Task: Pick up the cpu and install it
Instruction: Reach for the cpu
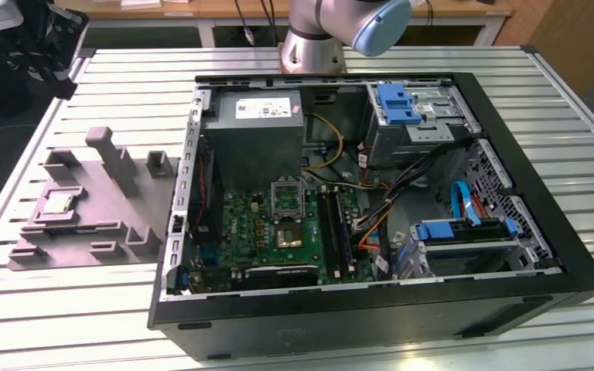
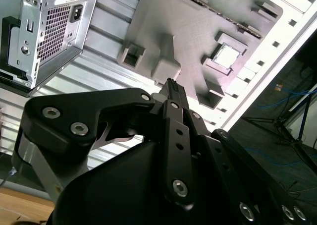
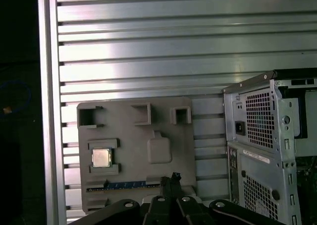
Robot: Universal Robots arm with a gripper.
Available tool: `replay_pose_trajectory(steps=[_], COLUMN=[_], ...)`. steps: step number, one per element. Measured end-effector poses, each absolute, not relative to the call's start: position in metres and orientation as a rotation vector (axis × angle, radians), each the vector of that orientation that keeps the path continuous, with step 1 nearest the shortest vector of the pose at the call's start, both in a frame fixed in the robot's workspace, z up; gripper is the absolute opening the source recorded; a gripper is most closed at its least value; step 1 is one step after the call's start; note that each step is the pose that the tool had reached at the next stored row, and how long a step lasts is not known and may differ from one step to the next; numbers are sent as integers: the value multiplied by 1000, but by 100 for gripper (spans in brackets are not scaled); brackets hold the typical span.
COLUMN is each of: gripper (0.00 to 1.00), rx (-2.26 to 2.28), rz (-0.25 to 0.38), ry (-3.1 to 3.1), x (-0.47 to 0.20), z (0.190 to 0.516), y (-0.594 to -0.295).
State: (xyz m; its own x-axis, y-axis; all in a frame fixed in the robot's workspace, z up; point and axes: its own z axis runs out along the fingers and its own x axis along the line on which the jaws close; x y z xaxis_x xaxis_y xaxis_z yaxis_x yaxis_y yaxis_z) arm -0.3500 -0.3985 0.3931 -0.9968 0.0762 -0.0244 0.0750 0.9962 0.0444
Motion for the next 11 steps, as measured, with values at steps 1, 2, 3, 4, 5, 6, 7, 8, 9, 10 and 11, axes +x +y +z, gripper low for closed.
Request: replay_pose_trajectory(steps=[1,2,3,4,5,6,7,8,9,10,11], gripper=[11,11,11,11,11,11,11,11,11,11,11], rx=[118,118,118,118,118,118,118,118,118,118,118], rz=[68,68,68,68,68,68,68,68,68,68,68], ry=[3113,3113,3112,3112,3112,3112,3112,3112,3113,3113,3112], x=[-350,-351,-351,-351,-351,-352,-352,-352,-352,-352,-352], z=[393,393,393,393,393,393,393,393,393,393,393], y=[-399,-398,-399,-399,-399,-399,-399,-399,-398,-399,-399])
